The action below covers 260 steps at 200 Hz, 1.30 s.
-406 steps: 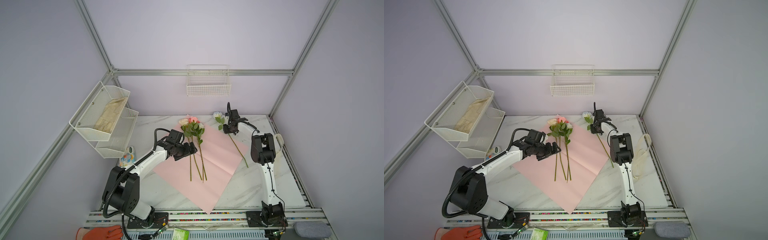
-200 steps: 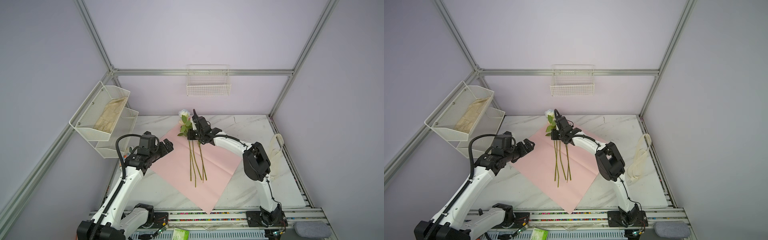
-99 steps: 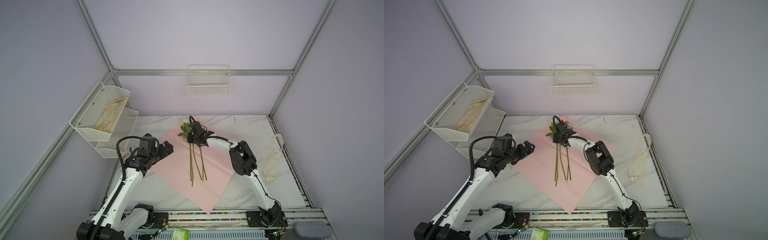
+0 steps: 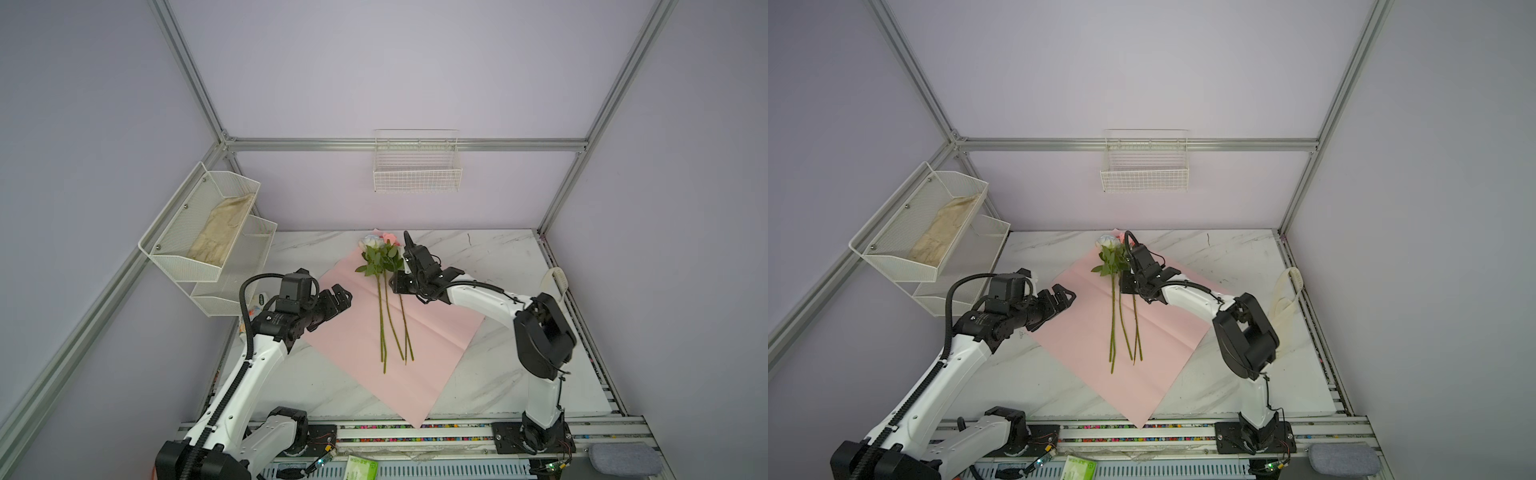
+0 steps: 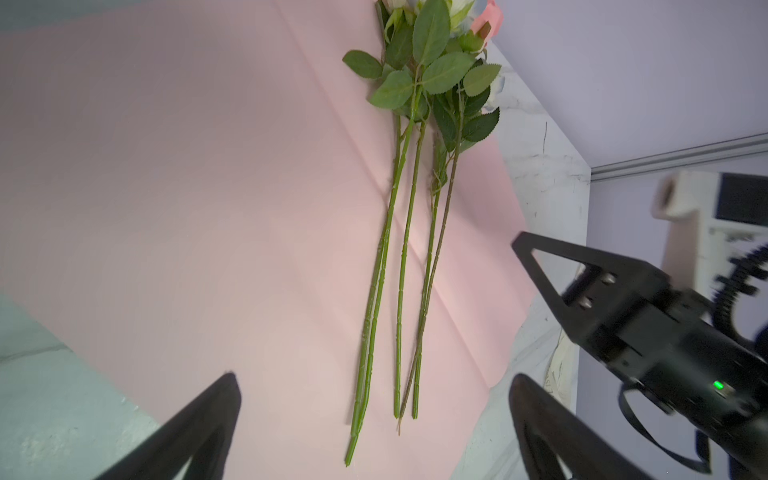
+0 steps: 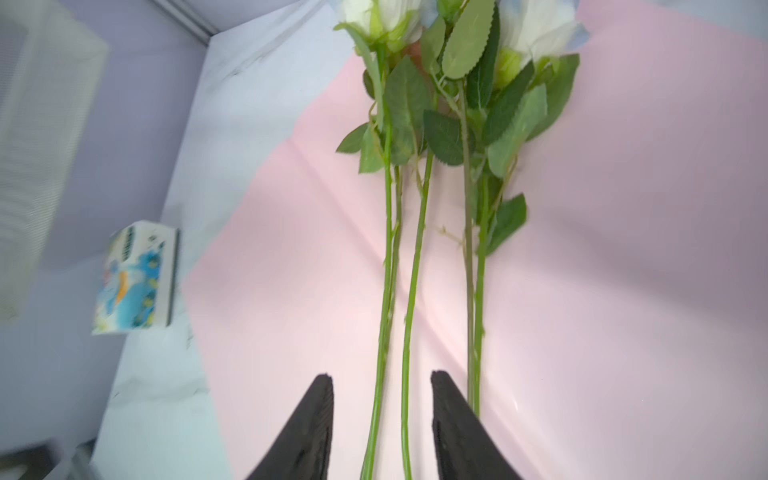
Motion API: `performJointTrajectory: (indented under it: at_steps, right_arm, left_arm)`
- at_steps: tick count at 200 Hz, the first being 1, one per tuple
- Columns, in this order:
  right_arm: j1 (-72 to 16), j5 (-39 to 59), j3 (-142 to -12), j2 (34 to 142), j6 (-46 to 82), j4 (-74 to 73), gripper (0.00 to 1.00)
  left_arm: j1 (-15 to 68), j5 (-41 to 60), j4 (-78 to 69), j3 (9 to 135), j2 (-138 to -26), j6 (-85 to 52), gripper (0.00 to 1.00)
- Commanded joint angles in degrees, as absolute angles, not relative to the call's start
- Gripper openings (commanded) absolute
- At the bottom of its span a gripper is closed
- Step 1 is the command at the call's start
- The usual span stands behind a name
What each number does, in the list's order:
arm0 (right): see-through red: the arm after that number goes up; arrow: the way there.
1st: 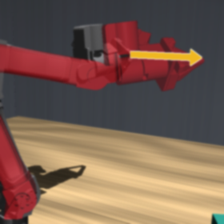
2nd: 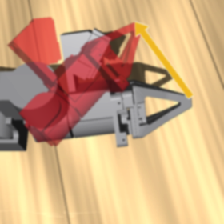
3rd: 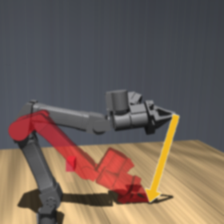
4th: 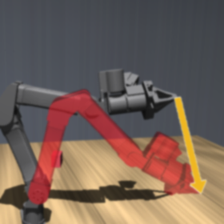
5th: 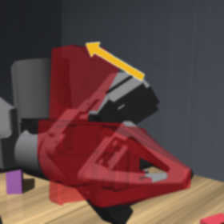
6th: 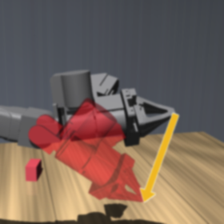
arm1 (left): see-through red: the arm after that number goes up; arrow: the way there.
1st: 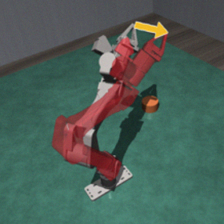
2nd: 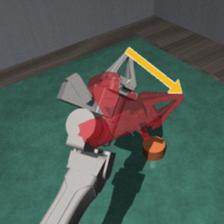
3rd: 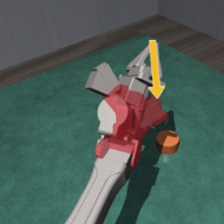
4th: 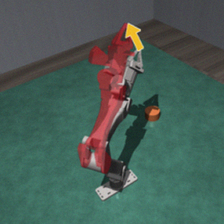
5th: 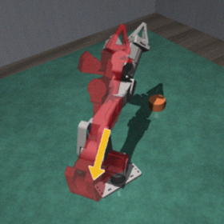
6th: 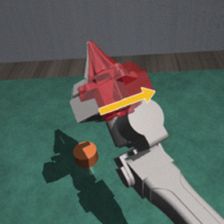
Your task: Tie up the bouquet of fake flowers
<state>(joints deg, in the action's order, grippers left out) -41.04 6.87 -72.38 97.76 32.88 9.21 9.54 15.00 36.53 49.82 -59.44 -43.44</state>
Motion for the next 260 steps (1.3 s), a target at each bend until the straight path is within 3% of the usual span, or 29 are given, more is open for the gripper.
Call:
performJointTrajectory:
  at_steps: [1,26,42,82,148,162,230,260]
  right_arm:
    - [-41.2,7.0,-62.5,89.6,38.6,9.7,0.43]
    - [-41.2,8.5,-52.2,80.4,43.1,11.3,0.42]
    - [-41.2,12.4,-46.6,77.1,45.1,7.0,0.41]
    - [-46.7,20.7,-45.0,81.3,46.5,1.2,0.31]
    - [-63.4,18.5,-48.9,93.5,50.3,-3.7,0.15]
    - [-64.4,18.0,-49.7,95.9,50.7,-3.7,0.10]
    - [-64.6,19.4,-51.4,101.6,48.7,-3.3,0.08]
    - [-64.4,14.4,-53.0,103.1,48.6,0.5,0.06]
  left_arm:
    - [9.5,20.5,34.3,45.8,-59.3,-42.3,0.99]
    - [10.4,24.6,32.7,43.4,-60.0,-41.8,0.93]
    - [11.8,25.7,31.3,42.3,-61.9,-41.9,0.82]
    - [18.4,24.6,28.0,44.1,-68.9,-43.7,0.71]
    - [19.7,17.7,29.6,43.0,-67.5,-45.4,0.67]
    - [19.6,16.5,30.5,43.0,-66.4,-45.4,0.67]
    - [19.2,14.8,32.0,42.7,-63.8,-45.8,0.67]
    - [19.1,14.4,32.6,42.9,-63.7,-45.6,0.68]
